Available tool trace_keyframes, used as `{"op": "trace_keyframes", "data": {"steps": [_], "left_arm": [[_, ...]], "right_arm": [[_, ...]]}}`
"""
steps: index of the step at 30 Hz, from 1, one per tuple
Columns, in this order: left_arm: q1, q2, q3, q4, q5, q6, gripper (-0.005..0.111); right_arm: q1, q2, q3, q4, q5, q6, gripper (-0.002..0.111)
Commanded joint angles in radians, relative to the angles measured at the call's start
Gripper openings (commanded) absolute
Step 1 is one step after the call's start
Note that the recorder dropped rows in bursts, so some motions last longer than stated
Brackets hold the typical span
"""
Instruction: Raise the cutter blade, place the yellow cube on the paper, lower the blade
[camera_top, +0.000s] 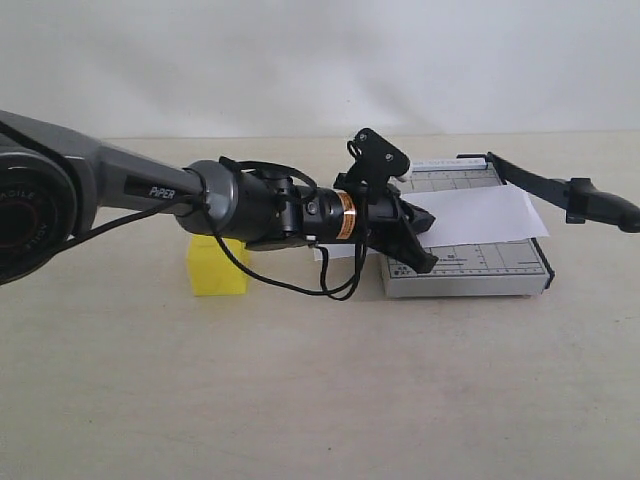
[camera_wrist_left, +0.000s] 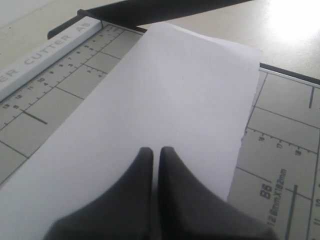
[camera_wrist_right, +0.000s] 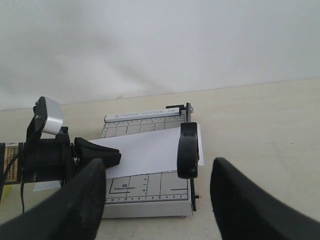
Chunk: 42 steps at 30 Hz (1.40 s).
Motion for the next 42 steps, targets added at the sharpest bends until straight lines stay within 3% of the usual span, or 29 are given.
{"op": "trace_keyframes", "data": {"steps": [1, 9, 22, 28, 30, 36, 42], "left_arm": [[-0.005, 0.004, -0.008, -0.009, 0.002, -0.003, 0.004], [-0.005, 0.046, -0.077, -0.012, 0.009, -0.028, 0.004], [-0.005, -0.007, -0.079, 0.029, 0.014, -0.043, 0.004], [-0.005, -0.087, -0.076, 0.067, 0.291, -0.061, 0.004], [-0.005, -0.087, -0.064, 0.067, 0.313, -0.069, 0.004], [-0.005, -0.077, -0.026, 0.067, 0.307, -0.071, 0.004], [-0.005, -0.055, -0.026, 0.069, 0.217, -0.073, 0.004]], "right_arm": [[0.001, -0.006, 0.001, 0.002, -0.012, -0.002, 0.058], [0.001, -0.006, 0.001, 0.002, -0.012, -0.002, 0.058], [0.001, -0.006, 0.001, 0.002, -0.012, -0.002, 0.058], [0.001, -0.006, 0.001, 0.002, -0.012, -0.002, 0.058], [0.001, -0.006, 0.001, 0.002, -0.012, -0.002, 0.058], [0.001, -0.006, 0.001, 0.002, -0.012, -0.002, 0.058], [0.001, -0.006, 0.001, 0.002, -0.012, -0.002, 0.058]]}}
